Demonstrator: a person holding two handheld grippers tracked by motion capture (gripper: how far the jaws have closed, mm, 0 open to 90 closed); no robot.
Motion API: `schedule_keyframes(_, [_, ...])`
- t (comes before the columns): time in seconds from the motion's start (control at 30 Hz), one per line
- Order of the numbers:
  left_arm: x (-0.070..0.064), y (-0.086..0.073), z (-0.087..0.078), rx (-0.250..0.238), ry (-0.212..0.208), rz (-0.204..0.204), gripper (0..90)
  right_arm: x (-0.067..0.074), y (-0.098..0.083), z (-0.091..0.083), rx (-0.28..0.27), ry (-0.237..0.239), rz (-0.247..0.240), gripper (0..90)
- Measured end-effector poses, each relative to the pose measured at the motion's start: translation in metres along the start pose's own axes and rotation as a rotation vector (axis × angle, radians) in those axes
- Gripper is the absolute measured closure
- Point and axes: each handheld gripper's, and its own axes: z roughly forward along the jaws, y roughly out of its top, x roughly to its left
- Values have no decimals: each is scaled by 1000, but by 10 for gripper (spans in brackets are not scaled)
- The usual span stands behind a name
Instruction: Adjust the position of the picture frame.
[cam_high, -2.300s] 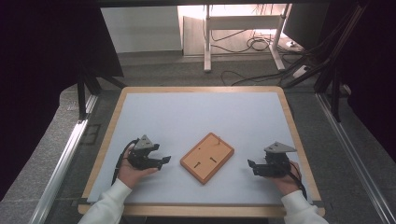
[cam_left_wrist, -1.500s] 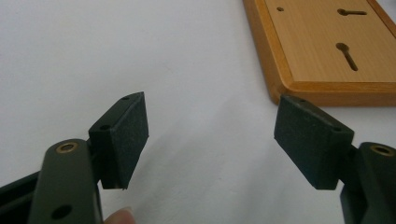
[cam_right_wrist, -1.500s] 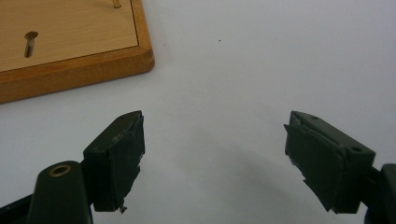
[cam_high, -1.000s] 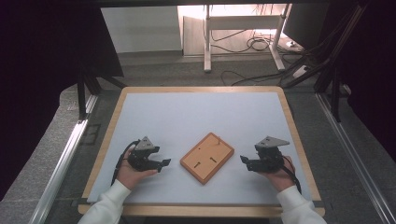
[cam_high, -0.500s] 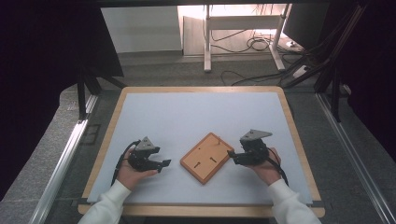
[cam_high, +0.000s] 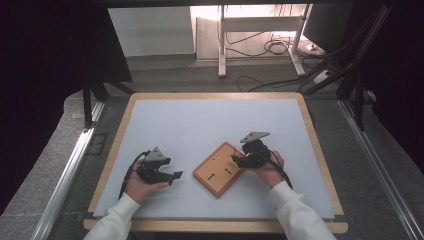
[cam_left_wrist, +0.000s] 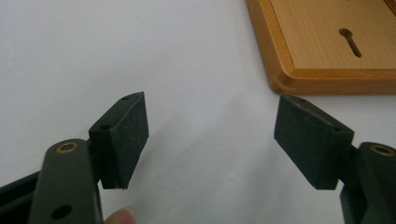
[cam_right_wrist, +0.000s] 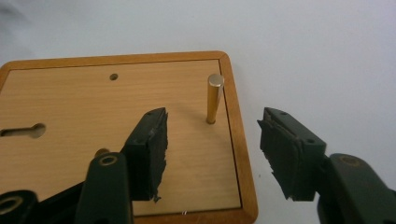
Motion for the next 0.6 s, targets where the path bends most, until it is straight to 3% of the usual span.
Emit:
schedule_keyframes(0.2, [0, 0, 1, 6, -1, 1, 263, 0, 6, 10, -1, 18, 5, 554])
schedule_keyframes(0.43, [0, -1, 1, 4, -2, -3, 263, 0, 12, 20, 9, 8, 15, 719])
schedule_keyframes(0.6, [1, -1, 0, 5, -3, 1, 263, 3, 11, 24, 12, -13, -13, 836])
